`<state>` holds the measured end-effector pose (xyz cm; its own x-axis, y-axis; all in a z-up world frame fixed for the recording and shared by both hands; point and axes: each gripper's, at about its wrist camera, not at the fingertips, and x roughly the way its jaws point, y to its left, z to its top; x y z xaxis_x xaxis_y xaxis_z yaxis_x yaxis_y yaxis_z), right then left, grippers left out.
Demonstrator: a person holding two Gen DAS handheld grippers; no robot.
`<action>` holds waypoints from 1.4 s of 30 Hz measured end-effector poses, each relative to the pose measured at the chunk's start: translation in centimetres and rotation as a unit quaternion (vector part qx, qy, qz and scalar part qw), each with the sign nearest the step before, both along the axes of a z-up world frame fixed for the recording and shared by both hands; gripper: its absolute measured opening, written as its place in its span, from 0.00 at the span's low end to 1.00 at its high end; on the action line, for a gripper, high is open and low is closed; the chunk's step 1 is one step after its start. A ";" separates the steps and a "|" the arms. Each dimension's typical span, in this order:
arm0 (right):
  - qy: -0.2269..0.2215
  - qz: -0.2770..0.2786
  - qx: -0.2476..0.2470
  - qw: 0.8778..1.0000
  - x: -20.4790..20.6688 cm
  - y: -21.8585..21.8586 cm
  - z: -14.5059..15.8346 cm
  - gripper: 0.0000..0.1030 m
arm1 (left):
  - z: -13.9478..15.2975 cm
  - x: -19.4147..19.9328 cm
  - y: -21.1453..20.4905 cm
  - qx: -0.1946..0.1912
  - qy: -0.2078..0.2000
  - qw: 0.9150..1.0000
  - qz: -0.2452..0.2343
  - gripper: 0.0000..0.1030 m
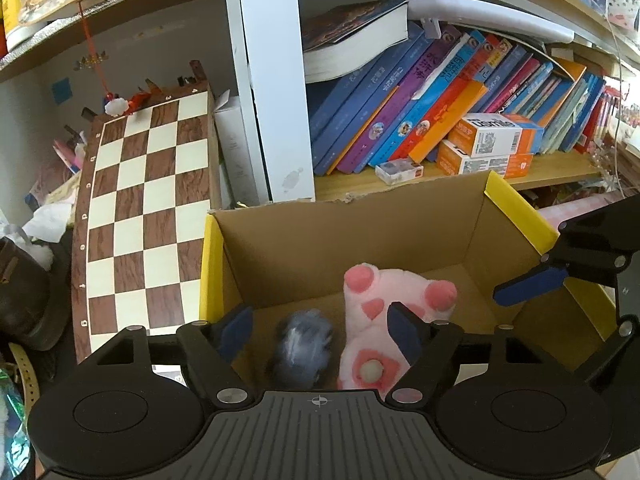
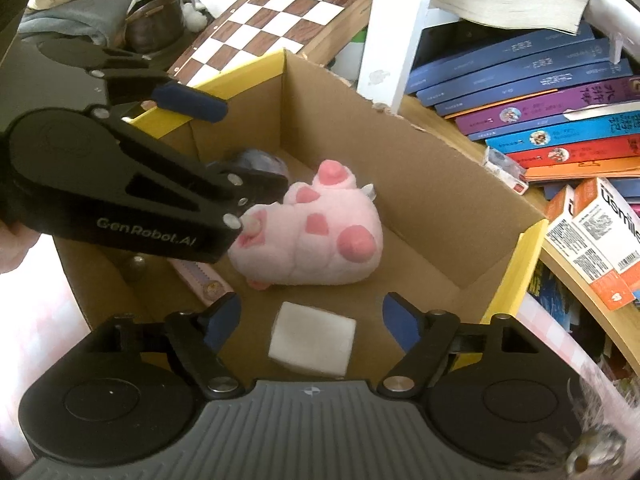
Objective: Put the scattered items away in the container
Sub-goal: 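Lower the toy car into the box and open the left tool, then withdraw both tools up from the yellow box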
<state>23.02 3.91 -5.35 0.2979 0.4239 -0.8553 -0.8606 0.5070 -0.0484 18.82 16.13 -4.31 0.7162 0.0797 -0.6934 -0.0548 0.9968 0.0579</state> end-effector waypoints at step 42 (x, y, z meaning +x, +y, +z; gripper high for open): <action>-0.067 -0.088 0.050 0.993 -5.9 -5.7 5.1 0.95 | 3.7 -7.3 -3.3 0.035 0.009 0.999 0.018 0.98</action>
<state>17.07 -1.79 -0.21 0.4837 0.4352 -0.7594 -0.7473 0.6571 -0.0994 11.55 12.84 -0.66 0.6997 0.1543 -0.6976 -0.0887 0.9876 0.1295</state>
